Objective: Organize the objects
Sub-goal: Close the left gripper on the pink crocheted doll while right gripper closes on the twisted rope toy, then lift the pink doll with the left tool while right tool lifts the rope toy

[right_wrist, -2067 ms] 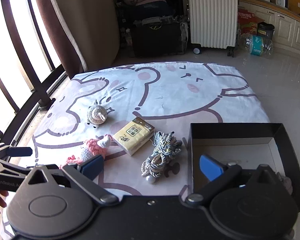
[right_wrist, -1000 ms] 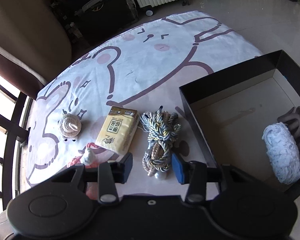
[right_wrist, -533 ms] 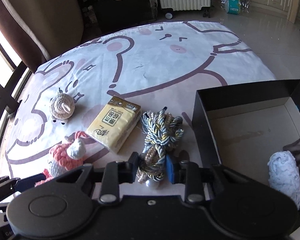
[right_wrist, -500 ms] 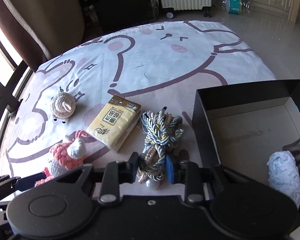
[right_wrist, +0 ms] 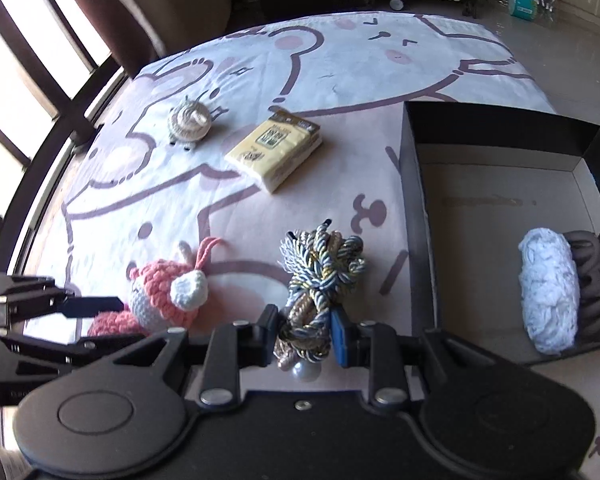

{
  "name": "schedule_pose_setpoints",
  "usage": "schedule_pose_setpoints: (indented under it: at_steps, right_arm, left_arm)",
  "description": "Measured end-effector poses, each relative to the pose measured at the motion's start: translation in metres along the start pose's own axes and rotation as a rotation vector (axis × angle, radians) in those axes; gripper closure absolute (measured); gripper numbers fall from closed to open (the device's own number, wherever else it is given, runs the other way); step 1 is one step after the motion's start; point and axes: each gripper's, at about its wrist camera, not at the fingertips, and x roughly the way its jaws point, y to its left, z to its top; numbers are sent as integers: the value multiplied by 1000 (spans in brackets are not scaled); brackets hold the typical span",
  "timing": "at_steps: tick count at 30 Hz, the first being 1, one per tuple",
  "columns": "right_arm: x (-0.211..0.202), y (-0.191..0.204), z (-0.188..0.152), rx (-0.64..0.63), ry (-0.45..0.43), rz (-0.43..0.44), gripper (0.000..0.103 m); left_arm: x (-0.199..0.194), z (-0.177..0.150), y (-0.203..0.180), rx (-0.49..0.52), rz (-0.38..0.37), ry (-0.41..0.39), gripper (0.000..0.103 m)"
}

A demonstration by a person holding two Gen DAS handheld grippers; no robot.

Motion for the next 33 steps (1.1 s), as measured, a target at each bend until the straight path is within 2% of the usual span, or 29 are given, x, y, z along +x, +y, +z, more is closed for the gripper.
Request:
schedule_pose_setpoints:
  at_steps: [5, 10, 14, 18, 22, 26, 33]
  right_arm:
    - [-11, 0, -27, -54, 55, 17, 74]
    - [-13, -5, -36, -12, 80, 51, 74]
    - [-15, -9, -35, 8, 83, 64, 74]
    - [-16, -10, -34, 20, 75, 72, 74]
    - [-17, -14, -35, 25, 76, 78, 74]
    - [-15, -20, -34, 48, 82, 86, 71]
    - [-8, -29, -31, 91, 91, 85, 68]
  left_arm:
    - [-7, 3, 5, -42, -30, -12, 54]
    - [-15, 21, -1, 6, -44, -32, 54]
    - [6, 35, -14, 161, -35, 108, 58]
    - [27, 40, -16, 236, -37, 250, 65]
    - [38, 44, -15, 231, -70, 324, 68]
    - [51, 46, -11, 166, -81, 356, 70]
    - [49, 41, -10, 79, -66, 316, 70]
